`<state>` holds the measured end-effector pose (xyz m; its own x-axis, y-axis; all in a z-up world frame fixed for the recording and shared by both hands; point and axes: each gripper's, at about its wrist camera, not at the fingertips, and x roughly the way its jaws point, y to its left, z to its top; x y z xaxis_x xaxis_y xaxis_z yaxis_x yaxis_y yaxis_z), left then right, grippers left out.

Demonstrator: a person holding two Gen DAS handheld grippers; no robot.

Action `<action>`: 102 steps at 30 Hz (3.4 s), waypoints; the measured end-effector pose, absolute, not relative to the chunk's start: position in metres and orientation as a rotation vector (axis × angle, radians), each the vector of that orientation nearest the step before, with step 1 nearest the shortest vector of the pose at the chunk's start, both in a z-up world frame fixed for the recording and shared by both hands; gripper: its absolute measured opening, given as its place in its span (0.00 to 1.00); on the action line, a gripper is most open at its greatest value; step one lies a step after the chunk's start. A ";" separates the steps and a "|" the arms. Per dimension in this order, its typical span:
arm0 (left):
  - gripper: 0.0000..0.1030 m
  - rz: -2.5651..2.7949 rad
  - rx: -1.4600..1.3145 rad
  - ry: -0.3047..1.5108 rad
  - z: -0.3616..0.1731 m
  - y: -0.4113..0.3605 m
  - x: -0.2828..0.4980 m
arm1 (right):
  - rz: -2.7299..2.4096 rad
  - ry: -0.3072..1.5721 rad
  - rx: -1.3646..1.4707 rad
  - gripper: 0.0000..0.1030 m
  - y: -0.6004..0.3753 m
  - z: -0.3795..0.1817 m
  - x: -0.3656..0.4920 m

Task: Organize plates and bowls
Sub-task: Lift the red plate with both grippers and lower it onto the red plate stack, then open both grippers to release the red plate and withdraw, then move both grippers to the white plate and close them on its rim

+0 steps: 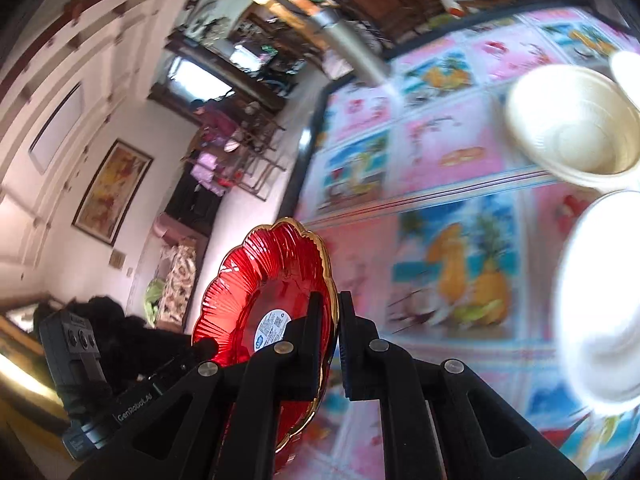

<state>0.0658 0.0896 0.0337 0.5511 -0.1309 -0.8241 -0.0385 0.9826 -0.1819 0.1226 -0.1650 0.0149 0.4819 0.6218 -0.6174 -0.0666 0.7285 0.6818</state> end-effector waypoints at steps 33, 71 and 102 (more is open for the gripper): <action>0.15 0.157 0.118 0.958 -0.002 0.140 0.017 | 0.437 0.832 0.069 0.36 -0.021 -0.009 0.035; 0.59 -0.402 -0.255 1.185 -0.056 -0.153 0.131 | 0.289 0.583 0.877 0.73 -0.409 0.007 -0.034; 0.58 -0.523 -0.130 1.101 -0.061 -0.186 0.132 | 0.150 0.832 0.865 0.40 -0.412 -0.024 0.015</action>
